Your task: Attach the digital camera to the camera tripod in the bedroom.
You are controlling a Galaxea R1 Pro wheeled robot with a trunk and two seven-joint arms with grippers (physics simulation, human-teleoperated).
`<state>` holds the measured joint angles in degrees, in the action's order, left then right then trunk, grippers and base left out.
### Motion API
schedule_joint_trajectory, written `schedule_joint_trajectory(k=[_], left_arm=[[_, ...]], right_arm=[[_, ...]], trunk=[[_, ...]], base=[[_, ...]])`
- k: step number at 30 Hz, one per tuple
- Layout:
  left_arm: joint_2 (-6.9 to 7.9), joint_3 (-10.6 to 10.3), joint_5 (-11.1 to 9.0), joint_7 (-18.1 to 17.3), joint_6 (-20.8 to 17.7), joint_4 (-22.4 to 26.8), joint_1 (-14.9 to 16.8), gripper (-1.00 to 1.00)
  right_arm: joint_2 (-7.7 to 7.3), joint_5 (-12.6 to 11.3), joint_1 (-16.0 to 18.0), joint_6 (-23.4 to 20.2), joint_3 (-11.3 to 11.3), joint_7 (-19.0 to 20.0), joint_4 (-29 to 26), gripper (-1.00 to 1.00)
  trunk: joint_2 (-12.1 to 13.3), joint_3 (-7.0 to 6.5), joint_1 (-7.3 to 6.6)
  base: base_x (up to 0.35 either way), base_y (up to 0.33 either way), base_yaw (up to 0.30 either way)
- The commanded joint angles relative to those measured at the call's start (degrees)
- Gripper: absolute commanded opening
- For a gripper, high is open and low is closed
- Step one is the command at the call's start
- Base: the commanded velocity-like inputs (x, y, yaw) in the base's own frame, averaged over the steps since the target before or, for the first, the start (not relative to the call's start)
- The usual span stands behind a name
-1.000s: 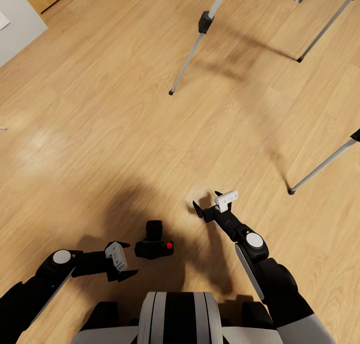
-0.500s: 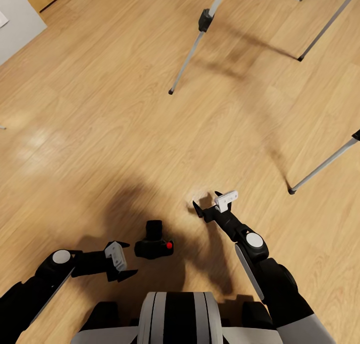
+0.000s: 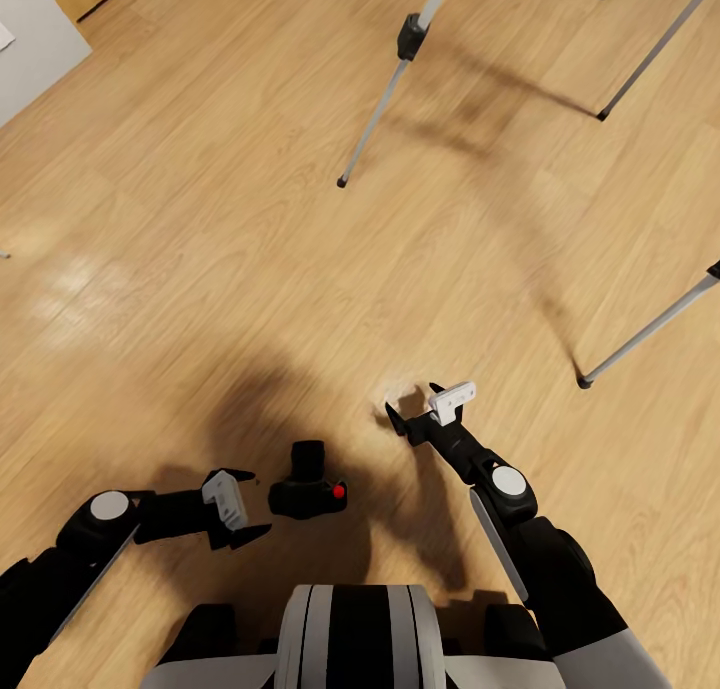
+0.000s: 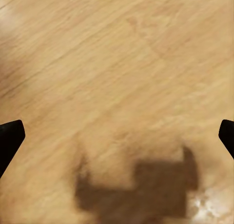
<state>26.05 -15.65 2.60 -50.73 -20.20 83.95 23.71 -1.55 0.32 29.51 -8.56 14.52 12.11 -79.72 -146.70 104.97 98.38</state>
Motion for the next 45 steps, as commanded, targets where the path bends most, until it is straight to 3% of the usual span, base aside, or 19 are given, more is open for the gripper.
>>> schedule_joint_trajectory(k=[1,5,9,13,29,36,37,44,45], left_arm=[[0.1,0.7,0.2,-0.5,-0.4,0.4,0.0,1.0],[0.21,3.5,0.1,-3.3,-0.4,1.9,0.0,1.0],[0.19,6.1,0.1,-8.3,-0.4,2.7,0.0,1.0],[0.11,7.3,0.1,-10.8,-0.5,3.0,0.0,1.0],[-1.62,7.9,0.2,-12.7,0.4,1.2,0.0,1.0],[-4.62,7.9,0.2,-12.0,5.7,-3.9,0.0,1.0],[-5.72,7.9,0.2,-11.0,9.8,-6.5,0.0,1.0],[-6.16,8.2,0.2,-10.6,11.5,-7.7,0.0,1.0],[-6.23,8.2,0.1,-10.5,11.7,-7.9,0.0,1.0]], right_arm=[[-0.03,0.0,0.0,-0.3,0.0,0.1,-0.1,1.0],[-0.03,0.0,0.0,-0.3,0.1,0.1,-0.1,1.0],[-0.03,0.0,0.0,-0.3,0.1,0.1,-0.1,1.0],[-0.03,0.0,0.0,-0.3,0.1,0.1,-0.1,1.0],[-0.03,0.0,0.0,-0.3,0.0,0.1,-0.1,1.0],[-0.03,0.0,0.0,-0.3,0.1,0.1,-0.1,1.0],[0.02,0.0,0.0,-0.3,0.4,0.0,-0.1,1.0],[0.05,0.1,0.1,-0.1,3.9,-0.8,-0.1,1.0],[0.05,0.2,0.1,0.0,5.6,-2.8,-0.2,1.0]], trunk=[[0.0,0.03,0.02],[-0.1,0.03,0.07],[-0.1,0.03,0.07],[-0.1,0.03,0.17],[-0.2,0.03,0.41],[-0.2,0.03,0.41],[-0.2,0.03,0.41],[-0.2,0.03,0.41],[-0.2,0.03,0.41]], base=[[0.0,0.0,0.0],[0.0,0.0,0.0],[0.0,0.0,0.0],[0.0,0.0,0.0],[0.0,0.0,0.0],[0.0,0.0,0.0],[0.0,0.0,0.0],[0.0,0.0,0.0],[0.0,0.0,0.0]])
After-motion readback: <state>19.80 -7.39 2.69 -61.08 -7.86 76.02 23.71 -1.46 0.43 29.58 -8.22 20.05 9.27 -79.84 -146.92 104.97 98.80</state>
